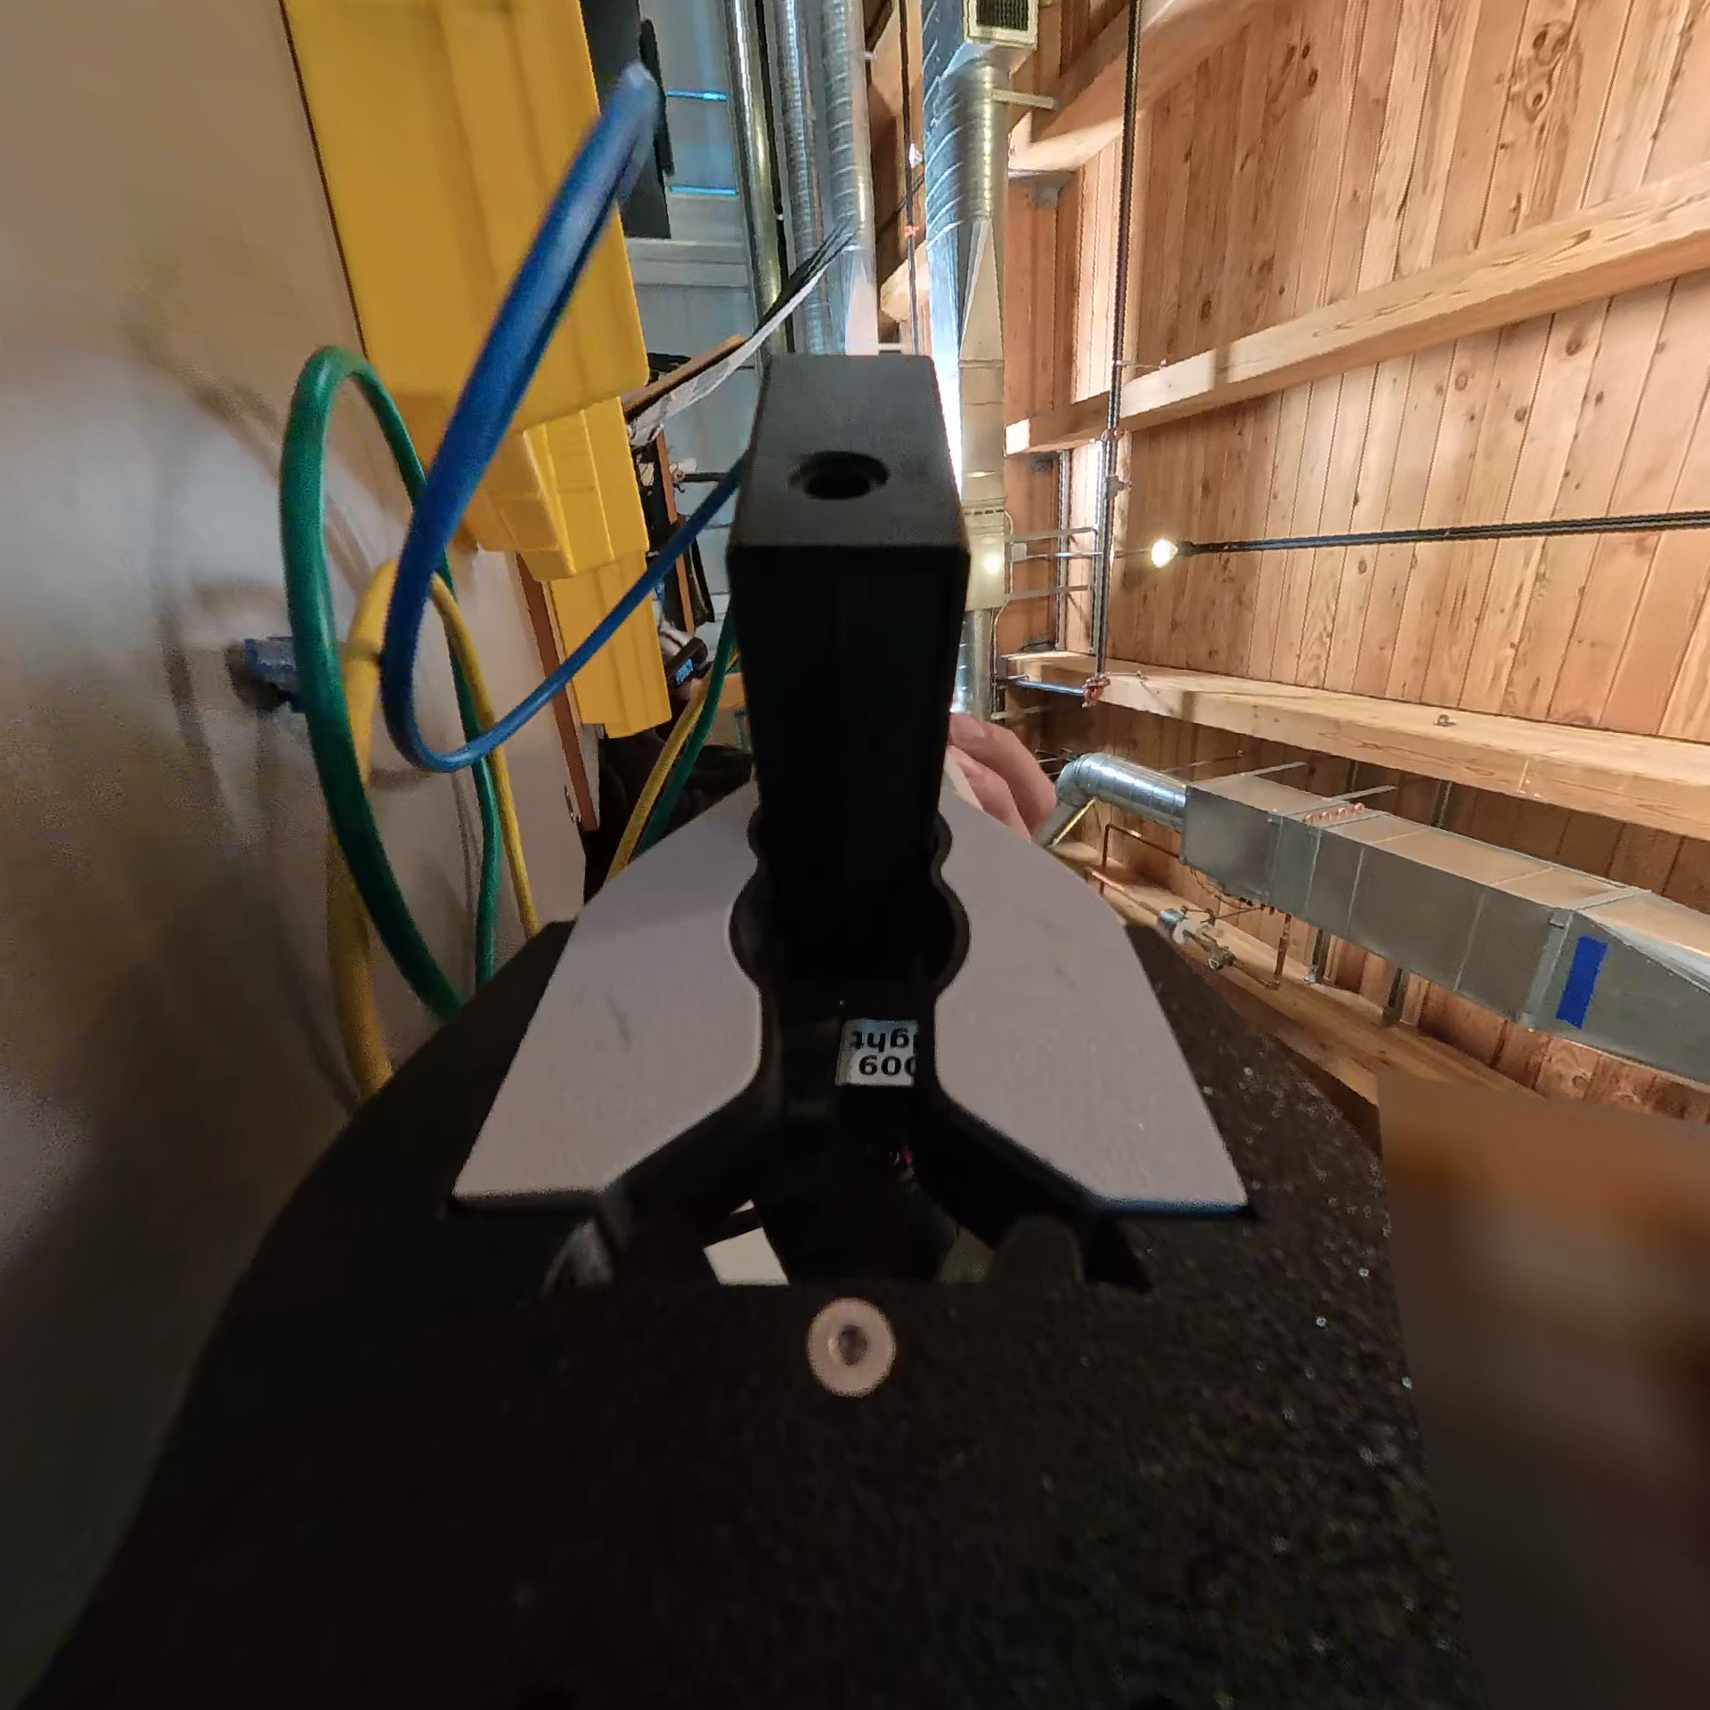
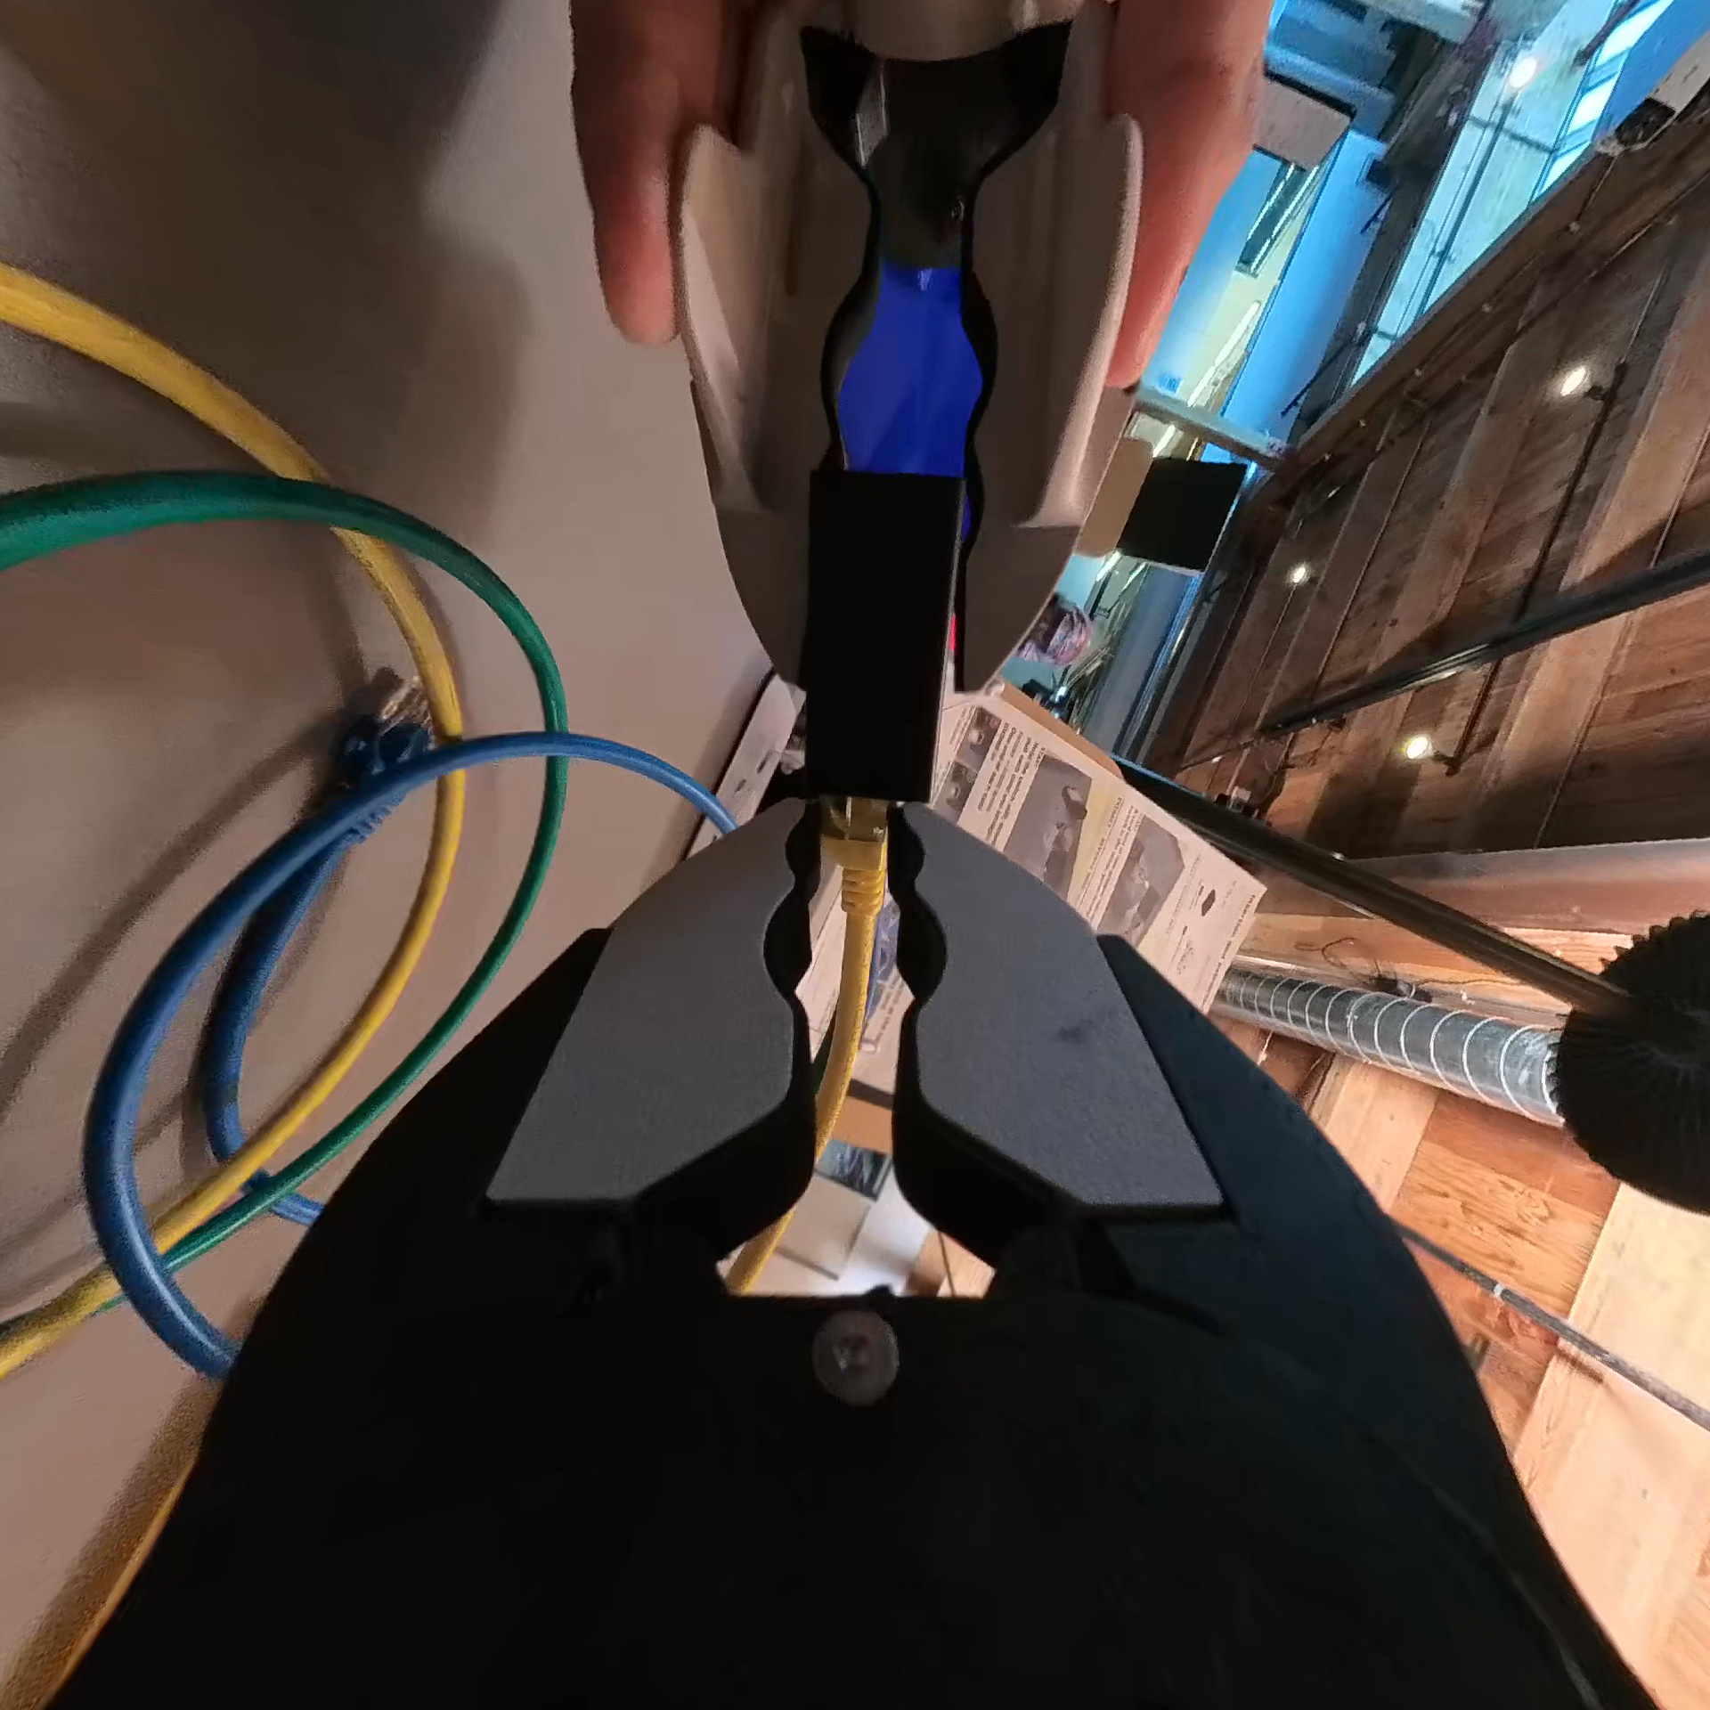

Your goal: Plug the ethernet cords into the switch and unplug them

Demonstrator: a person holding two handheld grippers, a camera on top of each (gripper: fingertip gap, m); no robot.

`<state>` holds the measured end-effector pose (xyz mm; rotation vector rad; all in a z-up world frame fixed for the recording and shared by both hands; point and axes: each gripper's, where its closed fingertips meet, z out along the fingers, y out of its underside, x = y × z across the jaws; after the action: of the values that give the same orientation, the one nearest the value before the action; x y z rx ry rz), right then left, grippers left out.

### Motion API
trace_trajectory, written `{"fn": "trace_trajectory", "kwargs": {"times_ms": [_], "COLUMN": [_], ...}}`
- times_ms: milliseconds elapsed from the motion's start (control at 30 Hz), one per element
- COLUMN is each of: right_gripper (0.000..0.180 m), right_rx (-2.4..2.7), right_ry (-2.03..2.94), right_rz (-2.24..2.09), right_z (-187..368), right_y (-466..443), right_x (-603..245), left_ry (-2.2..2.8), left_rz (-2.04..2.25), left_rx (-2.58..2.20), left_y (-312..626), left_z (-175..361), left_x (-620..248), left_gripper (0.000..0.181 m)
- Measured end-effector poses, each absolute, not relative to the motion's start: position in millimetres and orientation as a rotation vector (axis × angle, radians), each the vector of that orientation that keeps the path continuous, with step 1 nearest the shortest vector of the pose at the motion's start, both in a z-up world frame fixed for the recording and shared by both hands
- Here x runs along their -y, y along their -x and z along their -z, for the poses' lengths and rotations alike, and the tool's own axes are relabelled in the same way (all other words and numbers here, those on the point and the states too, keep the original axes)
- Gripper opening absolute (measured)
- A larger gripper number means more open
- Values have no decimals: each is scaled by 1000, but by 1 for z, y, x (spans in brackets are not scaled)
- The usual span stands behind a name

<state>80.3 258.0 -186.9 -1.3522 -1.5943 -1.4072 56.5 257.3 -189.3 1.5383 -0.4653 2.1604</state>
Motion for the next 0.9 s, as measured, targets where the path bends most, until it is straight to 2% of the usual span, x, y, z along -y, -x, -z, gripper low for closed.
{"fn": "trace_trajectory", "kwargs": {"times_ms": [300, 500, 900], "right_gripper": [14, 14, 14], "right_rx": [1711, 1634, 1565], "right_ry": [1202, 1337, 1483], "right_rz": [1421, 1350, 1527], "right_z": [181, 181, 191], "right_y": [-72, -71, -73], "right_x": [-250, -250, -255], "left_ry": [-1457, -1449, -1672], "left_rz": [-2142, -2140, -2185], "left_rx": [556, 553, 537], "left_y": [-49, -47, -52], "left_z": [185, 184, 197], "left_x": [-248, -247, -261], "left_gripper": [27, 27, 31]}}
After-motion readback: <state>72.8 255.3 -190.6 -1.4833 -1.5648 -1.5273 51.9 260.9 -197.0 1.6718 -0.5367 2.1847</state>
